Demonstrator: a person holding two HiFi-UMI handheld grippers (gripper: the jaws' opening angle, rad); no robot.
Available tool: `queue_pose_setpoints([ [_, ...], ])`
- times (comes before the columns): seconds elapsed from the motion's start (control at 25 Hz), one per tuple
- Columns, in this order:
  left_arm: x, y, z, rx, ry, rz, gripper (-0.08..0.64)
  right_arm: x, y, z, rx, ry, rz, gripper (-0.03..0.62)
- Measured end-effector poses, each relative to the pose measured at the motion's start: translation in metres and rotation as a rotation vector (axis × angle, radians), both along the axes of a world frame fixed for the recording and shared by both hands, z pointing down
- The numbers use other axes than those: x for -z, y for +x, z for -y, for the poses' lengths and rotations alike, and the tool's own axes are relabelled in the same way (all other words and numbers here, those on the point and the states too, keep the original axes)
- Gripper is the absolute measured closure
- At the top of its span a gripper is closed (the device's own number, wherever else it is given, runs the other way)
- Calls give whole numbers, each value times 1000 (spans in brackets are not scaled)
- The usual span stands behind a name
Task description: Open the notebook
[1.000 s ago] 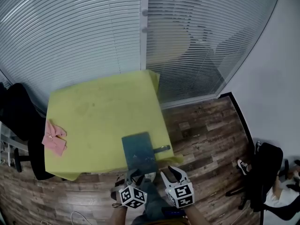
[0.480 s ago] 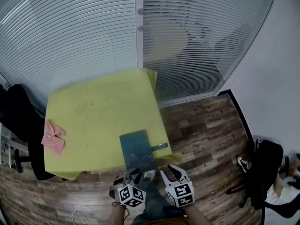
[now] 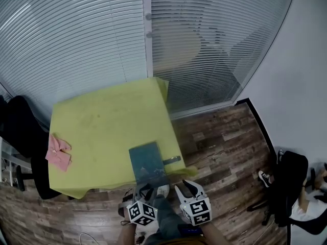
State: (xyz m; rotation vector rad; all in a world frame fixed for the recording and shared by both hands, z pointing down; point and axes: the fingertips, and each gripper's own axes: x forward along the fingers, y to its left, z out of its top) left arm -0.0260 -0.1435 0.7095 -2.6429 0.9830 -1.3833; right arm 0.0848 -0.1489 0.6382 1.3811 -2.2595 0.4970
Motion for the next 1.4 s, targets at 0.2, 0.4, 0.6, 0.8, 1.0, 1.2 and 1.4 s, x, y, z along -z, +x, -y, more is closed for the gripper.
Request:
queue_pose_setpoints([
  [0.2,7,-1,-1,9,12,-7,426,7,-1,-1,3,15,0,451],
  [0.4,17,-4,-3,18,33,-12,439,16,-7,-4,13,32,2,451],
  [0.6,24,-9,-6,29,52,-22,446,22,-14,-7,24,49,-3,453],
  [0.8,31,-14,-5,41,63,-35,457,28,-20,-4,29,65,-3,453],
  [1.0,34,-19,-6,48,65,-41,457,35,-24,-4,28,77,-8,453],
  [1.2,35,-19,-4,49,73,-47,459,40,-25,-3,23,95,-7,453],
  [1.4,35,-21,-9,60,73,-58,465,42,-24,-3,19,94,-6,454],
])
